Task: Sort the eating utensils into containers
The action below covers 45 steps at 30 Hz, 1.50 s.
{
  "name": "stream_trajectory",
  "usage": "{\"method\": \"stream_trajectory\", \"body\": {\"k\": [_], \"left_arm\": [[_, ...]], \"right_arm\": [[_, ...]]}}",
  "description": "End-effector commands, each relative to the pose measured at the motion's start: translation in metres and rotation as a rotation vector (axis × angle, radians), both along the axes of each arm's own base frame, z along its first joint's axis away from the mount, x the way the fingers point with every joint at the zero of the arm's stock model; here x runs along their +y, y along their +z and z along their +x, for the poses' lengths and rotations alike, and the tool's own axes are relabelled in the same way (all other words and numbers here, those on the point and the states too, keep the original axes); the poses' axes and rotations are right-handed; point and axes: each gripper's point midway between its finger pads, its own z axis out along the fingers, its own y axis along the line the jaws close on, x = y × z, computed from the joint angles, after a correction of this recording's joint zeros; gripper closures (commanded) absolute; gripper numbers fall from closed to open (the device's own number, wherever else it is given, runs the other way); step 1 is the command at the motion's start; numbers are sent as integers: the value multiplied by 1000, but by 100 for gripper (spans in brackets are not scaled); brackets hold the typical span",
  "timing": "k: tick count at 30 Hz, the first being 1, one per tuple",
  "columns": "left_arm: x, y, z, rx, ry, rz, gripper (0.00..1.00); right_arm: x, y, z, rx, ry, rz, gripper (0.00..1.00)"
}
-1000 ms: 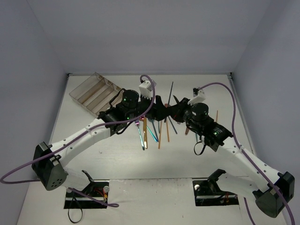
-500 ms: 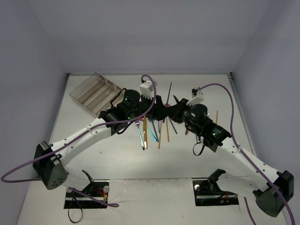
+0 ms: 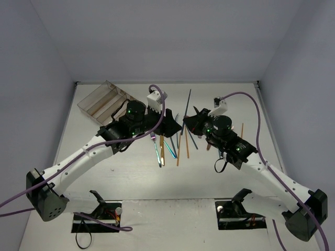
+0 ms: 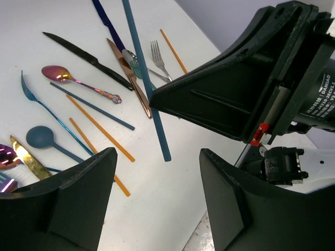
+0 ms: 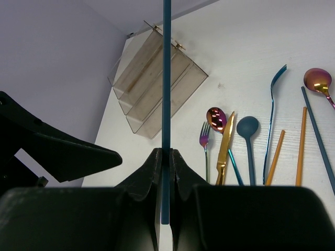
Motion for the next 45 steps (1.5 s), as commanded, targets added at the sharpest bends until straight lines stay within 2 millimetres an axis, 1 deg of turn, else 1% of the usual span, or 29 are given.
{"method": "stream_trajectory", "body": {"k": [1,6,12,19,21,22,26,28,31,33,34,36,38,41,43,45], "left_arm": [[-15,10,-4,-14,-86,-29,39],[-28,0,1,16,-102,-43,40],[-32,-5,12,18,-74,-26,41],[-39,-3,20,15,-57,-47,50],[-40,-3,22,17,-53,-49,54],[-40,-3,22,17,-51,-49,55],[-40,-7,24,23,-44,-47,68],[-40,-9,25,24,-35,-44,78],[-37,-12,28,16,-22,-22,88],[-32,-18,29,16,-5,6,96],[-30,-21,30,14,3,23,98],[-24,-25,32,4,19,55,99],[-14,-33,37,-14,46,103,99],[13,-52,50,-22,104,189,99],[37,-61,61,-20,154,236,100],[68,-71,77,-31,211,314,99]], "right_arm": [[7,40,8,-104,5,59,100],[10,41,10,-103,13,61,100],[12,41,9,-103,24,68,100],[14,35,10,-92,26,69,100],[19,33,7,-87,54,75,100],[20,34,7,-87,57,77,100],[22,29,7,-82,62,71,100],[23,26,7,-79,64,68,100],[22,23,7,-77,60,62,100],[20,23,8,-83,55,55,100],[20,23,8,-86,54,51,99],[18,21,8,-90,48,42,92],[16,21,9,-99,40,31,73],[6,22,10,-119,5,8,51],[-2,22,9,-131,-20,-12,44],[-15,17,10,-131,-53,-65,41]]}}
